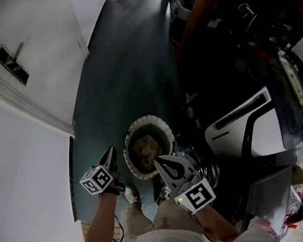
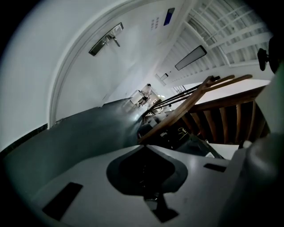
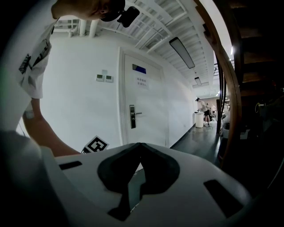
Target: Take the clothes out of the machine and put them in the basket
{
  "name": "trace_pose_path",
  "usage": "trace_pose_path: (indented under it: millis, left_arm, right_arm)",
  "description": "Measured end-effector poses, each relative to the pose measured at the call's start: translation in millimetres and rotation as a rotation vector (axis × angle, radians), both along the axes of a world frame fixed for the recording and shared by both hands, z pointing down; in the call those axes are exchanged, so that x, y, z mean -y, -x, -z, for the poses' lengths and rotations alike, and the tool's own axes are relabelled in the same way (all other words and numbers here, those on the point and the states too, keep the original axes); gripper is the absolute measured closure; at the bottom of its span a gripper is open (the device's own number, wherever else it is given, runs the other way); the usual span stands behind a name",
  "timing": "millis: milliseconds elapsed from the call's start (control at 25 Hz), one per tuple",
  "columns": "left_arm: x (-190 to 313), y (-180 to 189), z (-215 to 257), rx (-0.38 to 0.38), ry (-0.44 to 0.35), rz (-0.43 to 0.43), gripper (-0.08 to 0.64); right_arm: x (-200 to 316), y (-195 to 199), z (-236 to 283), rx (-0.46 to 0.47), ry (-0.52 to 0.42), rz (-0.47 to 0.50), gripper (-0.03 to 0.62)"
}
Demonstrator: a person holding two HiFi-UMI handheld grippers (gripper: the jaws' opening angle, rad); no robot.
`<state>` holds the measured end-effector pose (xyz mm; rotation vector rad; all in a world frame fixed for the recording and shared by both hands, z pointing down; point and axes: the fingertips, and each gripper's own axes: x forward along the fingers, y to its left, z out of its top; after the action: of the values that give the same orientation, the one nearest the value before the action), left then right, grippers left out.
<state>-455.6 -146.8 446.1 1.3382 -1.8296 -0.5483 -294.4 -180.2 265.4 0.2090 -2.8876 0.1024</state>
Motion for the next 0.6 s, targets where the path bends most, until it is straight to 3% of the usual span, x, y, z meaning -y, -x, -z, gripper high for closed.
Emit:
trace_pose_path:
  millis: [280, 600]
  left_arm:
    - [-13, 11, 98, 0.057, -0.152, 0.042, 0.546]
    - [-39, 25, 231, 0.217, -0.320, 0.081, 0.546]
  right_arm:
    - [13, -24, 42, 0.028, -0.046, -0.061, 0.580]
    - [67, -66, 87, 0.074, -0.147, -0.205, 0.580]
